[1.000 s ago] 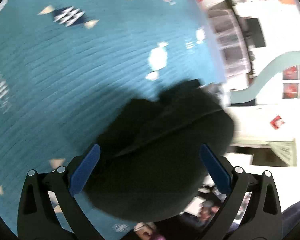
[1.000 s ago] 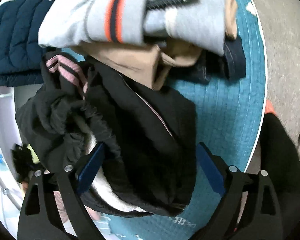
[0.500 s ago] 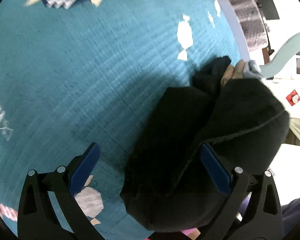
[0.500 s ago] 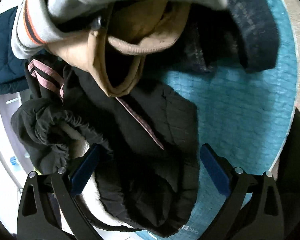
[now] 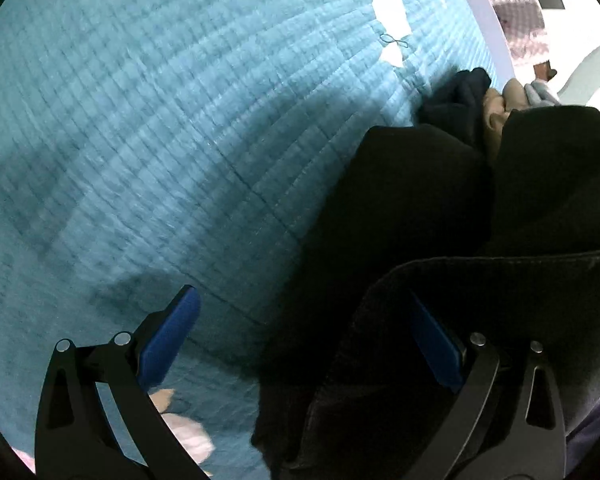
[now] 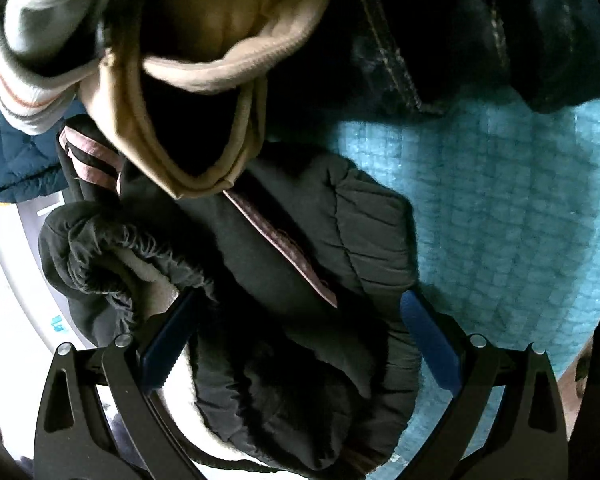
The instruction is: Fold large clothes
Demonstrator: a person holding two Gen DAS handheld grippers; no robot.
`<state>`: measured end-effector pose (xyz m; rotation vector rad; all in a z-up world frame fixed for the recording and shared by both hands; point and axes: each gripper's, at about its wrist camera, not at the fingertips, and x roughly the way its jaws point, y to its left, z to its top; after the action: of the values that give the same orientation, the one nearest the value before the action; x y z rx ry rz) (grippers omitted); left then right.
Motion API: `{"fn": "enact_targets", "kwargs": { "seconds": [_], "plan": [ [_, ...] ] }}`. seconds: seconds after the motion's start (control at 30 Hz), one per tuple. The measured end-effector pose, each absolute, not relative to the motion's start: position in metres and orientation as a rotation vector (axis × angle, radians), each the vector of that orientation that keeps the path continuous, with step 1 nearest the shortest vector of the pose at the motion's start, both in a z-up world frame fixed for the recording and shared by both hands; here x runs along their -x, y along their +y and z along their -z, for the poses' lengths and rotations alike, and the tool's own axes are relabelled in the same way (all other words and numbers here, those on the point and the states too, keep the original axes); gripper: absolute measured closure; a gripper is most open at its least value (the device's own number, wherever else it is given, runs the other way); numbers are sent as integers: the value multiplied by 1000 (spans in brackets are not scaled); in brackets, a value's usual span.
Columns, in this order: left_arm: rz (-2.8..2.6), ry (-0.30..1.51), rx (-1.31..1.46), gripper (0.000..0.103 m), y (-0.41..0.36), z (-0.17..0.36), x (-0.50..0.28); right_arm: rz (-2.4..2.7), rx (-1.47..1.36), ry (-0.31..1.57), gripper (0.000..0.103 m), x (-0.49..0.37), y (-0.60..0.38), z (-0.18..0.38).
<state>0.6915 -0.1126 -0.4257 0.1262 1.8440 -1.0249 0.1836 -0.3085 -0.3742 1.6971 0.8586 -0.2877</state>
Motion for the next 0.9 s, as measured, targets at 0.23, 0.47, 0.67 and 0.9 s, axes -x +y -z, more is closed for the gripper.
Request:
{"fn": "enact_targets", "kwargs": {
  "seconds": [0.23,0.47,0.67,0.9],
  "plan": [
    [1055,1980,36,3,-113,453,-687,269,-1718,857,6,-205,-306,385],
    [1092,2086,175,3,-119,473,-680,211,-1784,848,6,-208,-305,411],
    [1110,2111,228,5,-124,476,-675,226,-1781,833,11,-211,-300,425],
    [1161,2088,262,14,-126,466,-669,196,-1787,817,12,-216,-294,437]
  ]
}}
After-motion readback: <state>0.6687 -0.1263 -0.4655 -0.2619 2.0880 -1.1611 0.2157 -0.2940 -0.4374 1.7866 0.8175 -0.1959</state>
